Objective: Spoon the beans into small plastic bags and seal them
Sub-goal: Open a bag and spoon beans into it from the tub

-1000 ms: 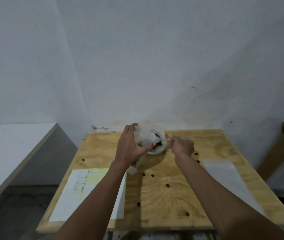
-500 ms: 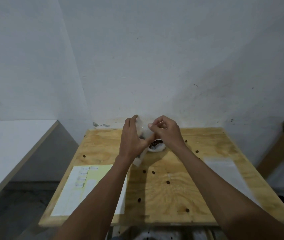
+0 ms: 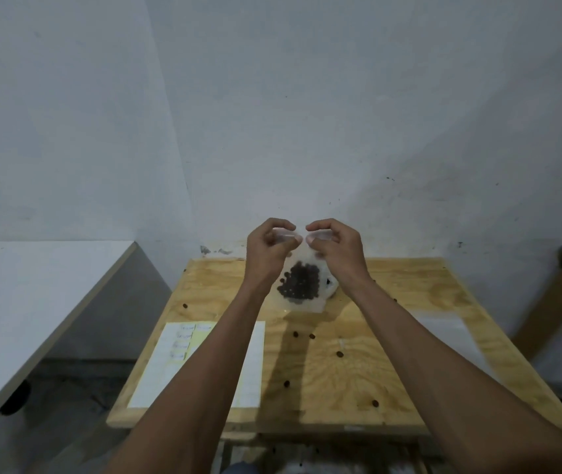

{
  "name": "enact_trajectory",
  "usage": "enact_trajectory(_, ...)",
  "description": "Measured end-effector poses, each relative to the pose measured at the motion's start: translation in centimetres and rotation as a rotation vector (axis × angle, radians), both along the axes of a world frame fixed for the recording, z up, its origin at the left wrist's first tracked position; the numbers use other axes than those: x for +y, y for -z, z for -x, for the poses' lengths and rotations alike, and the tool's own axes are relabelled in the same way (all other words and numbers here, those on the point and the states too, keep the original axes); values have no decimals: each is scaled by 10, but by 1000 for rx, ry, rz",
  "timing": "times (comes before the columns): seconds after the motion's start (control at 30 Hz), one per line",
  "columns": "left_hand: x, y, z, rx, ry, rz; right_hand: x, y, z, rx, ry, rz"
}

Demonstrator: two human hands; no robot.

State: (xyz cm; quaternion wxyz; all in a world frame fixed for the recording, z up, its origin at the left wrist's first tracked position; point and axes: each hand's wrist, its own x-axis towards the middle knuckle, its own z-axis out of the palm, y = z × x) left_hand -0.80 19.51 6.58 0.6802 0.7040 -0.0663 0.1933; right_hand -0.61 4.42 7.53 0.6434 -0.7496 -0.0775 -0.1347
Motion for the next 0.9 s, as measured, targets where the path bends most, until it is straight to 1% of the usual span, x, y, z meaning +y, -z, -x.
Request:
enact_trajectory(0.1,-1,-4,7,30,41,40,-1,-6,4,22,-15,-34)
enact_trajectory(0.17,-2,-4,10,40,42,71,-1,-7,8,22,-11,-21)
enact_trajectory(0.3,-6,-5,19,40,27,77,-3,-7,14,19,24,0)
enact_trajectory(0.43,-8,-6,23,42,12,70,-7,-10,21,32,44,-29)
enact_trajectory(0.57,-4,-11,27,67,57,85,-17,-17,24,69,-24,-72)
enact_trajectory(0.7,4,-15,28,94,117,41,-29,-17,25,151,-103,-146)
enact_trajectory(0.9,1,-21,33,103,149,-8,-31,-18,28,165,-85,-171)
